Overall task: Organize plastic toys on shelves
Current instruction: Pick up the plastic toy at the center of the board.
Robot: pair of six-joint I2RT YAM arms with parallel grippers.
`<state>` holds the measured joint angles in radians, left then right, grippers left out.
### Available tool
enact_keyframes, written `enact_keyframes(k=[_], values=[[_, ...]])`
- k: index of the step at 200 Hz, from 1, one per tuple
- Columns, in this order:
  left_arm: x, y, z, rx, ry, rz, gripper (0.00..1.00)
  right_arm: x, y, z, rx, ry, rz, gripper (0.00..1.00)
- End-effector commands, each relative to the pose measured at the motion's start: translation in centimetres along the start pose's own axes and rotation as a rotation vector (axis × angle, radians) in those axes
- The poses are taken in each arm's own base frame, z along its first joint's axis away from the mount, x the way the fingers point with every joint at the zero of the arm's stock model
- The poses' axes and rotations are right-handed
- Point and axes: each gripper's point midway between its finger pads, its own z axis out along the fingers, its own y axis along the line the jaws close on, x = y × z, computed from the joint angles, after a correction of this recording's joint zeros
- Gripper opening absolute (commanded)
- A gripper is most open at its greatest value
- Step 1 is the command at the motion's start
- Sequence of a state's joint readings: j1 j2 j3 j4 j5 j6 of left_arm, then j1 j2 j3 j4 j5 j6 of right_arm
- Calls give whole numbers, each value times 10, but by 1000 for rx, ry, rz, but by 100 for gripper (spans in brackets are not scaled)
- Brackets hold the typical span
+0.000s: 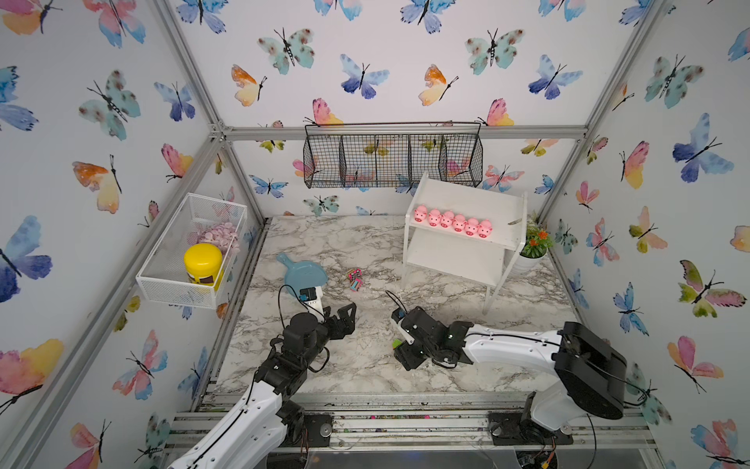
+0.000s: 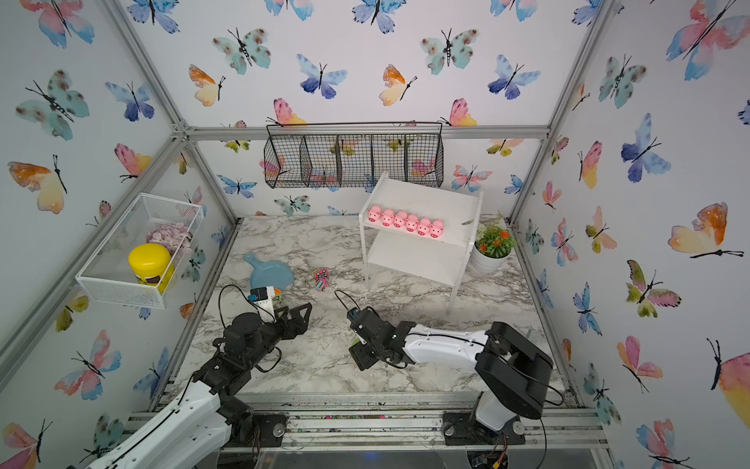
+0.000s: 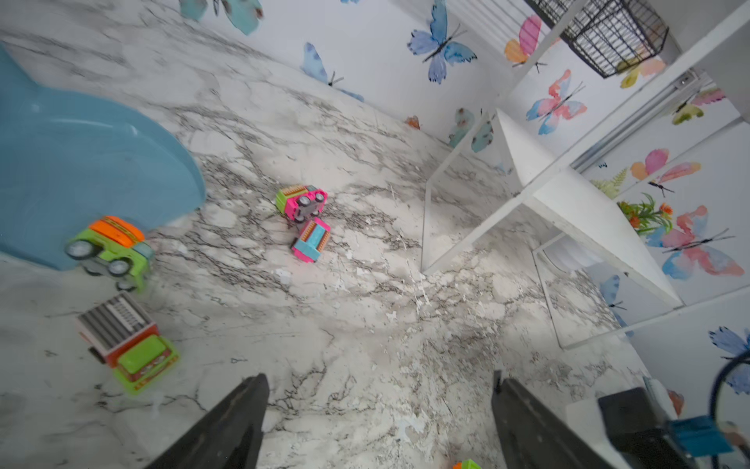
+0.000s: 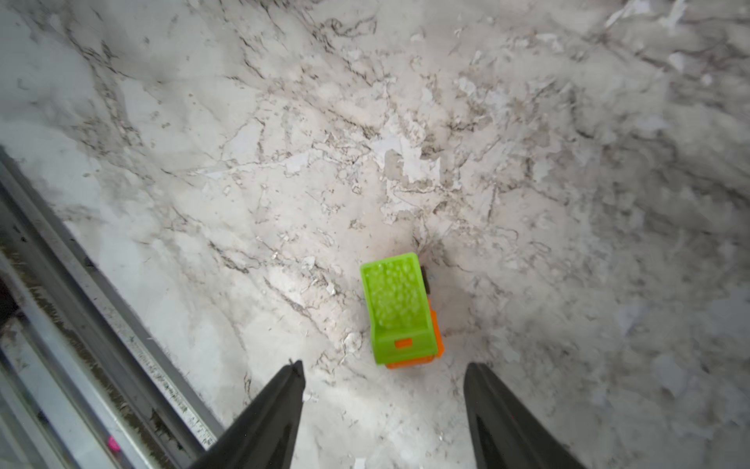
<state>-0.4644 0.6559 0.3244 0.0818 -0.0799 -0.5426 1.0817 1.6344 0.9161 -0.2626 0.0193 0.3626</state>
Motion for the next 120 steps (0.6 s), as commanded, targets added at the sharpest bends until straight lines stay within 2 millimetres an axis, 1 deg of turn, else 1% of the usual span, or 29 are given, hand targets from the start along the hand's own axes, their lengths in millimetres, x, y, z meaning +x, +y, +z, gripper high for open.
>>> enact_keyframes(k=[1, 10, 21, 35, 45, 62, 85, 101, 107, 120], values=[[-29, 16, -12, -104, -89, 0, 94, 5, -1, 8, 42, 97, 21, 70], [-37, 18, -15, -111, -111, 1, 94, 6, -1, 14, 49, 128, 33, 69], [-44, 17, -18, -112, -130, 8, 94, 8, -1, 21, 59, 163, 46, 66], [-48, 16, -21, -109, -144, 15, 94, 9, 1, 26, 58, 188, 52, 62], [-48, 16, -22, -109, -146, 19, 94, 9, 0, 28, 71, 201, 56, 56], [-49, 16, -23, -104, -151, 21, 94, 9, -5, 29, 107, 215, 61, 49], [-51, 14, -24, -95, -156, 22, 94, 6, -8, 32, 134, 216, 93, 35], [-51, 13, -24, -91, -156, 23, 94, 1, -12, 31, 169, 200, 156, 28], [-52, 12, -24, -87, -158, 23, 94, -1, -15, 30, 193, 189, 195, 26], [-53, 11, -25, -81, -161, 20, 94, -4, -28, 25, 283, 160, 310, 24]])
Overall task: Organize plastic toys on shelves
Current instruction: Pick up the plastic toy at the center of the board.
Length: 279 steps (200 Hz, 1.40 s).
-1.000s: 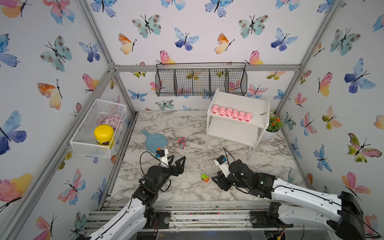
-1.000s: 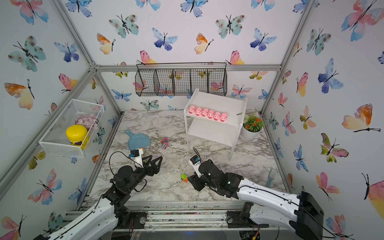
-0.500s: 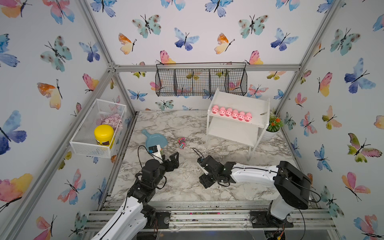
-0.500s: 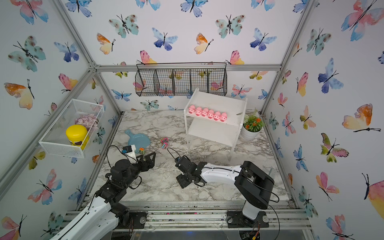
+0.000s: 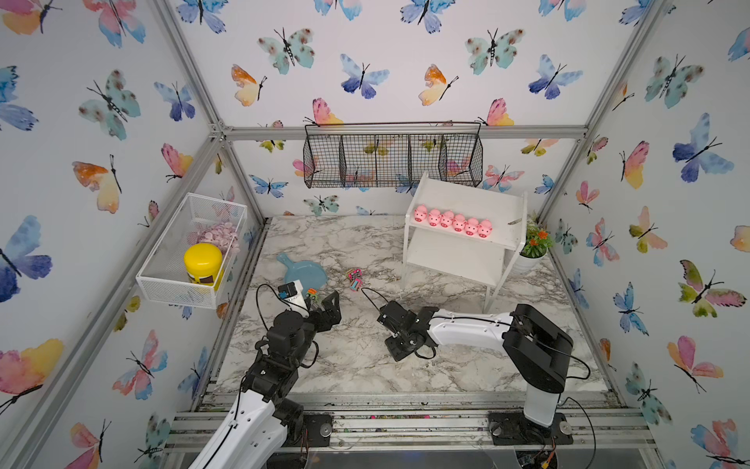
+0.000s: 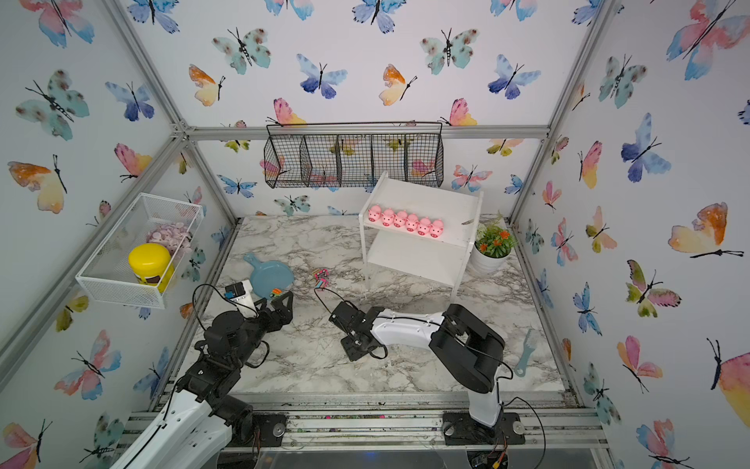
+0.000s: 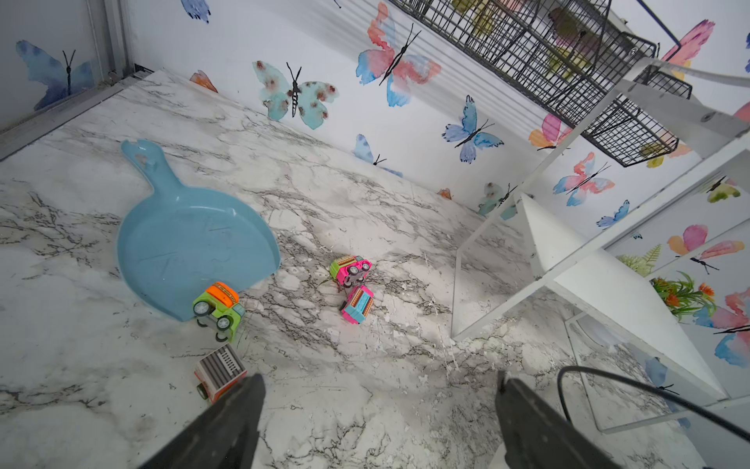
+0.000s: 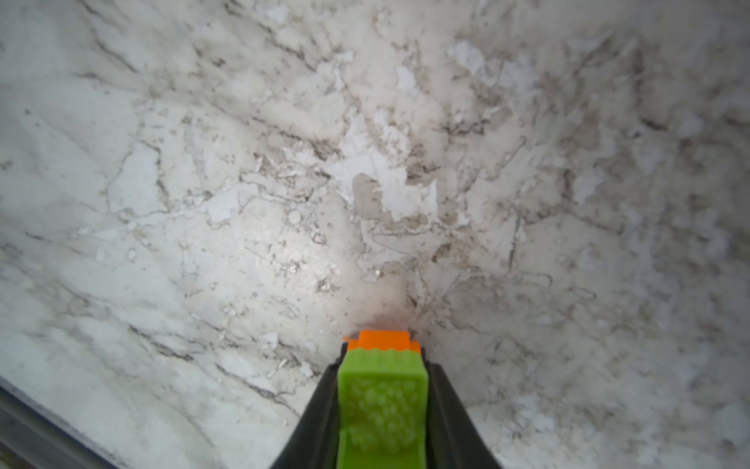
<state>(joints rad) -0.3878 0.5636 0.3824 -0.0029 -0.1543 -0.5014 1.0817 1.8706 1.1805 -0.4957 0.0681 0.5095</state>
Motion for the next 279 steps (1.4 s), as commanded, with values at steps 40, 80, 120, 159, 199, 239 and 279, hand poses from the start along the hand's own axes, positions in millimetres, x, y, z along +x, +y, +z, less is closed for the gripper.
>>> enact_keyframes(k=[40, 80, 120, 159, 199, 239, 279], values=[[-7, -8, -4, 41, -19, -5, 94, 0, -60, -24, 362, -92, 575, 24], [1, -14, -5, 84, 12, -19, 94, -7, -60, -14, 236, -141, 752, 23], [12, -25, -5, 160, 60, -19, 93, -11, -55, -8, 186, -139, 774, 51], [18, -48, -8, 298, 84, 8, 92, -15, -55, -33, 155, -172, 674, 60], [45, -72, -14, 452, 121, 75, 91, -1, -56, -90, 62, -223, 342, 57], [102, -107, -28, 582, 135, 269, 94, -30, -24, -205, -204, -609, -32, 54], [161, -131, -41, 704, 152, 464, 97, -74, -18, -305, -203, -924, -150, 55]])
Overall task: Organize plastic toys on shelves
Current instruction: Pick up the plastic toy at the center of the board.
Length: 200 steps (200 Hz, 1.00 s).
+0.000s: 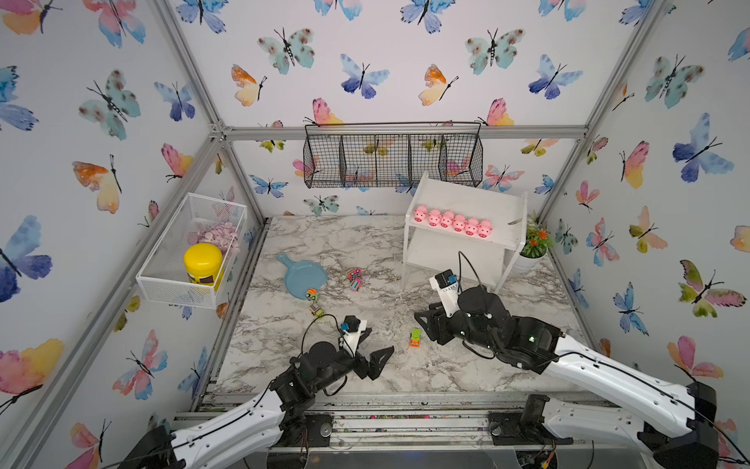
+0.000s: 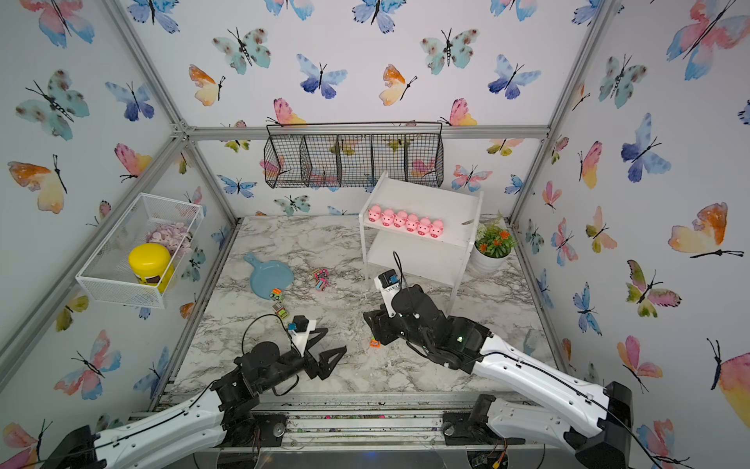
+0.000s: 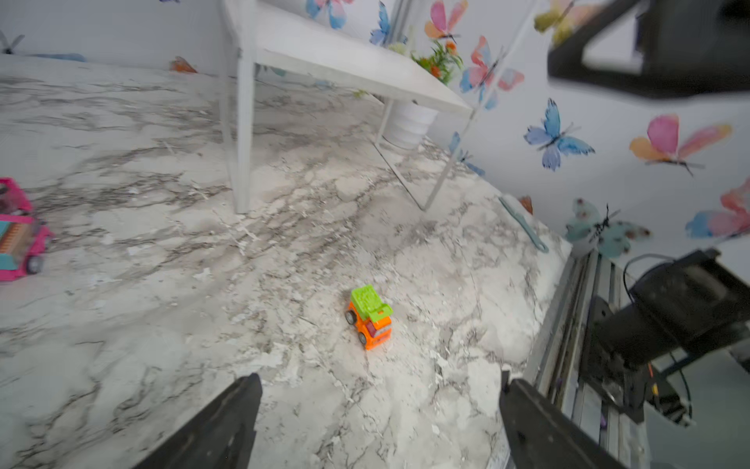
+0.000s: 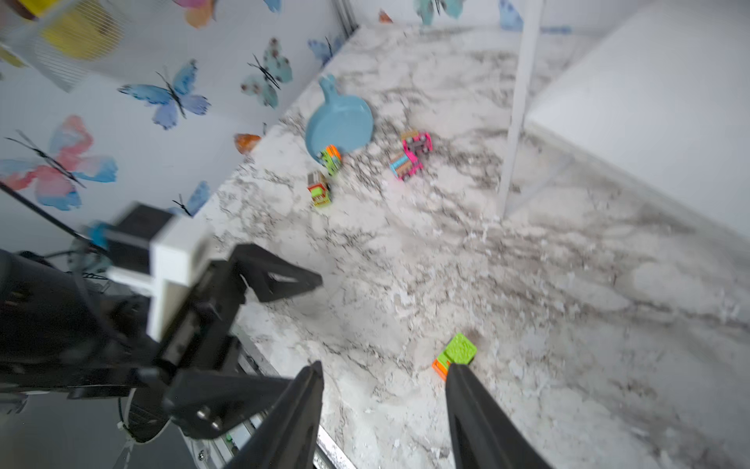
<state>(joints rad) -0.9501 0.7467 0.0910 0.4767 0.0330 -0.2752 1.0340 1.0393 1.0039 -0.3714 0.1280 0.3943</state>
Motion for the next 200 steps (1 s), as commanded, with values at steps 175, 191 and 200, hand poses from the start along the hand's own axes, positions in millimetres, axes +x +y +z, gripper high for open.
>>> enact_keyframes(k=[175, 191, 200], values=[[58, 3, 131, -185, 160, 194, 74, -196, 11, -84, 77, -541, -99, 57], [63, 8, 136, -209, 174, 195, 67, -196, 11, -84, 77, -539, -104, 57], [66, 10, 137, -221, 182, 195, 67, -196, 11, -84, 75, -538, -104, 57]])
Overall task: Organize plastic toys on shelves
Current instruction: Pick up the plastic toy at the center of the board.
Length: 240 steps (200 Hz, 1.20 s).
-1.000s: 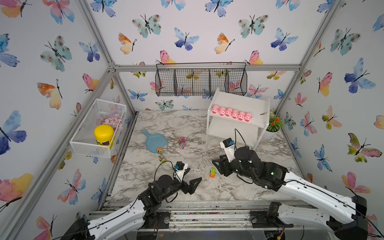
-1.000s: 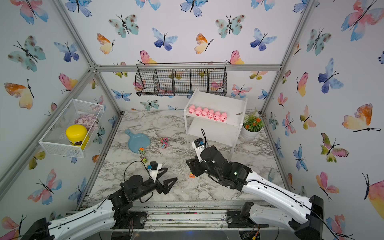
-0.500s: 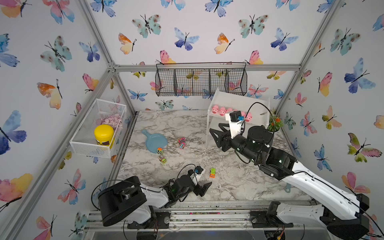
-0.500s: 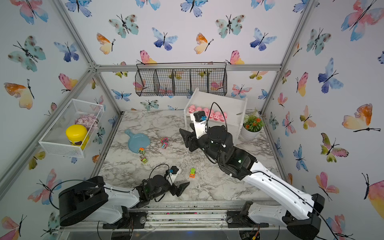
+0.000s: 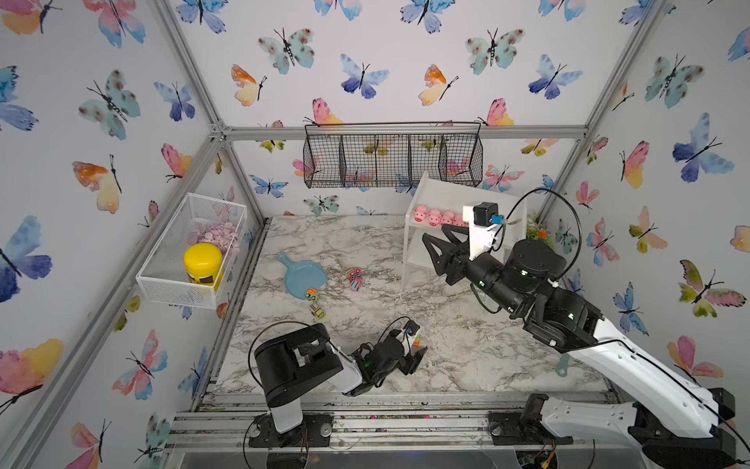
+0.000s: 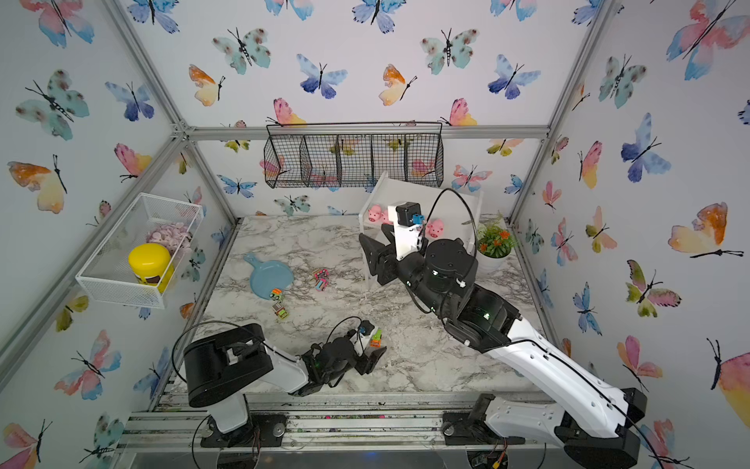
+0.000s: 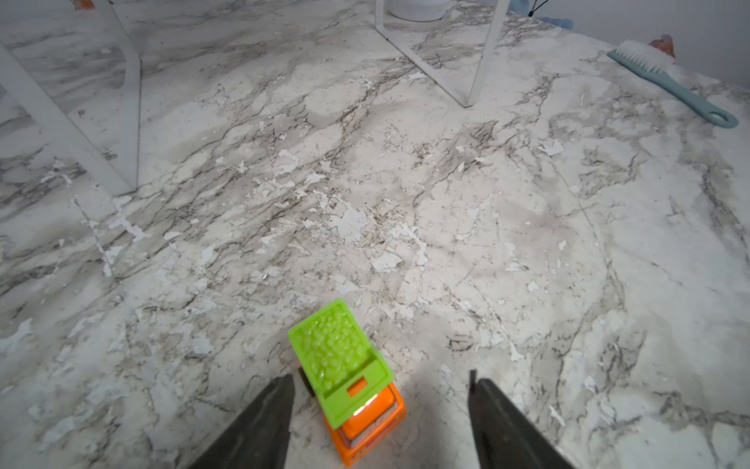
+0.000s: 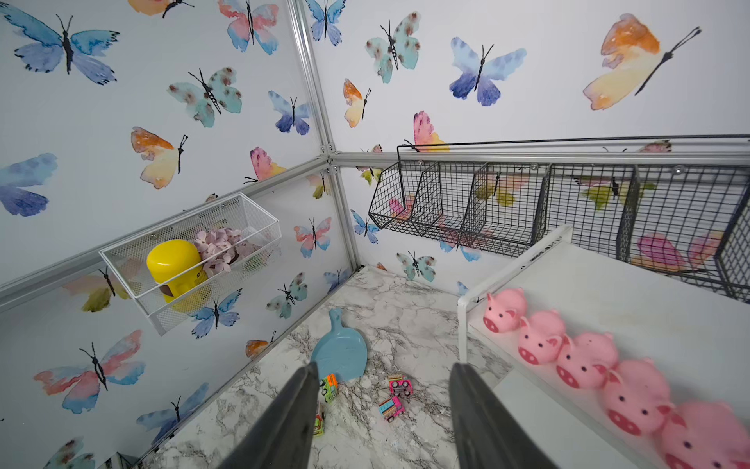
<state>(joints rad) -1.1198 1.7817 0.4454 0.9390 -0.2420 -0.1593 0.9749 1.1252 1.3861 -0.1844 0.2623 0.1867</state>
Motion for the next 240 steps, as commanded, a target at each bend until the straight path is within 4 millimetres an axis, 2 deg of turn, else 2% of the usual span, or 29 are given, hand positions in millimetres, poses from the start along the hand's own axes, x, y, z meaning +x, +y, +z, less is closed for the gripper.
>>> enact_keyframes(k=[1, 60, 74, 97, 150, 212, 240], values=[[5, 8, 8, -58, 15, -9, 67, -14, -3, -6, 9, -33, -12, 57], [16, 27, 15, -160, 49, -27, 67, -13, -2, -6, -1, -25, -11, 57], [19, 32, 16, -174, 58, -43, 54, -13, -2, -6, -3, -23, -9, 57], [19, 36, 14, -177, 56, -57, 53, -12, -2, -6, -3, -18, -8, 57], [16, 34, 9, -145, 43, -43, 38, -8, -2, -5, -7, -11, -1, 57], [0, 26, -2, -67, -1, -11, 35, -4, -10, -10, 31, -1, -9, 57], [-19, 22, -10, -21, -34, -25, 35, -8, -15, -12, 51, 1, -22, 58]])
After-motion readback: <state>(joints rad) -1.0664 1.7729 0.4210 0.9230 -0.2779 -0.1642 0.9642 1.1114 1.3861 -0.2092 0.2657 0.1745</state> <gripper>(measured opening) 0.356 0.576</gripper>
